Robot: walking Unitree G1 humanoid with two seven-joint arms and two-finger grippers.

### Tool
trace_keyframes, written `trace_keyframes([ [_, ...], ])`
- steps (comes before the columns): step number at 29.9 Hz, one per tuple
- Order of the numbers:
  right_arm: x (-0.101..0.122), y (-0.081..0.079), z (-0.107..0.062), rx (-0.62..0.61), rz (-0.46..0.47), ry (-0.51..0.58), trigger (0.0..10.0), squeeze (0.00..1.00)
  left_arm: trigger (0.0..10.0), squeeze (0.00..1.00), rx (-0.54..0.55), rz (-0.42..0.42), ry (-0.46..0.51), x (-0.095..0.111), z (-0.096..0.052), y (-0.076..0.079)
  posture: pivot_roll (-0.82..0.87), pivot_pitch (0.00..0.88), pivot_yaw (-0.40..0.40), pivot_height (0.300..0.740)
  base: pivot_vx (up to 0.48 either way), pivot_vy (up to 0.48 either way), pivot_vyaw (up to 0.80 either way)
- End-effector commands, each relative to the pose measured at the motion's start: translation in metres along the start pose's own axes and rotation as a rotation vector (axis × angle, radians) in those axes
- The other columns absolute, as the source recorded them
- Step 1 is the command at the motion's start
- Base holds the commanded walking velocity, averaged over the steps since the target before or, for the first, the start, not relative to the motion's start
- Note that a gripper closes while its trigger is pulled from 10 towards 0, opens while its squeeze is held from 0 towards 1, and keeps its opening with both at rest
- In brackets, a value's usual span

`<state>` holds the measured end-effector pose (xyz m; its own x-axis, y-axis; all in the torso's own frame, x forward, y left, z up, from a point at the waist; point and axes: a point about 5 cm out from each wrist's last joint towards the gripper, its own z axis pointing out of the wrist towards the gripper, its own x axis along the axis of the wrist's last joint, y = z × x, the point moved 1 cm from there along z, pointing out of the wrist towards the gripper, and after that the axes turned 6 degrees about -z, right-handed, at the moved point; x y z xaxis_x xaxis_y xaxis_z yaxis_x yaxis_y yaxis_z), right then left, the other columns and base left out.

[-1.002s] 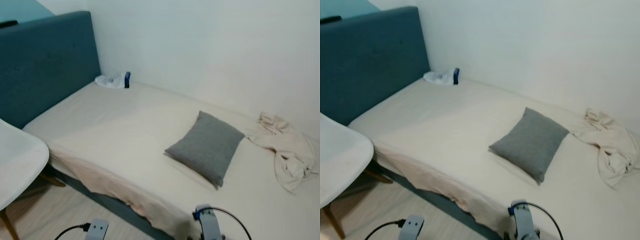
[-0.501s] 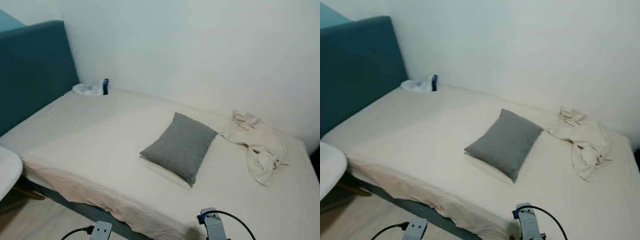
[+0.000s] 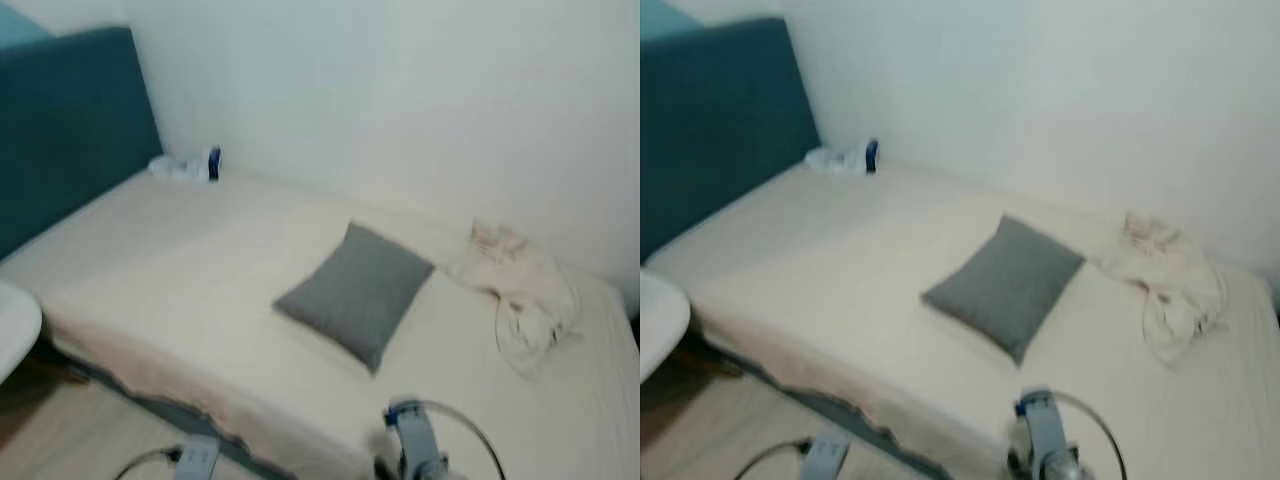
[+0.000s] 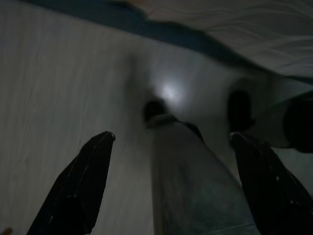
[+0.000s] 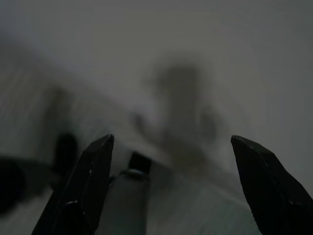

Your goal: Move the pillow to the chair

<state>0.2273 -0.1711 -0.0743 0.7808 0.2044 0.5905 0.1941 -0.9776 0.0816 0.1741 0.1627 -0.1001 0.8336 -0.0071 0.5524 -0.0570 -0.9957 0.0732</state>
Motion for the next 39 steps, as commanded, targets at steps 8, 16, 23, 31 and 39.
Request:
trace_keyframes([
  [8,0.089,-0.002,-0.001,0.084,0.174,0.295,10.0,0.0,10.0,0.0,0.007,-0.002,0.055,0.013,0.001,-0.005,0.07,0.0,-0.044,0.74,0.0,0.0,0.0],
  [16,0.135,-0.016,-0.008,0.237,0.169,0.438,10.0,0.0,10.0,0.0,0.019,0.02,0.15,0.039,0.003,-0.004,0.07,0.0,-0.048,0.74,0.0,0.0,0.0],
  [23,0.14,-0.032,-0.01,0.298,0.093,0.473,10.0,0.0,10.0,0.0,0.028,0.011,0.175,0.045,0.003,-0.004,0.07,0.0,-0.051,0.74,0.0,0.0,0.0],
  [31,0.134,-0.036,-0.01,0.319,0.069,0.465,10.0,0.0,10.0,0.0,0.028,-0.007,0.187,0.046,0.003,-0.002,0.07,0.0,-0.05,0.74,0.0,0.0,0.56],
  [39,0.132,-0.028,-0.008,0.275,0.065,0.45,10.0,0.0,10.0,0.0,0.014,-0.002,0.209,0.053,0.004,0.002,0.07,0.0,-0.05,0.74,0.0,0.0,0.74],
])
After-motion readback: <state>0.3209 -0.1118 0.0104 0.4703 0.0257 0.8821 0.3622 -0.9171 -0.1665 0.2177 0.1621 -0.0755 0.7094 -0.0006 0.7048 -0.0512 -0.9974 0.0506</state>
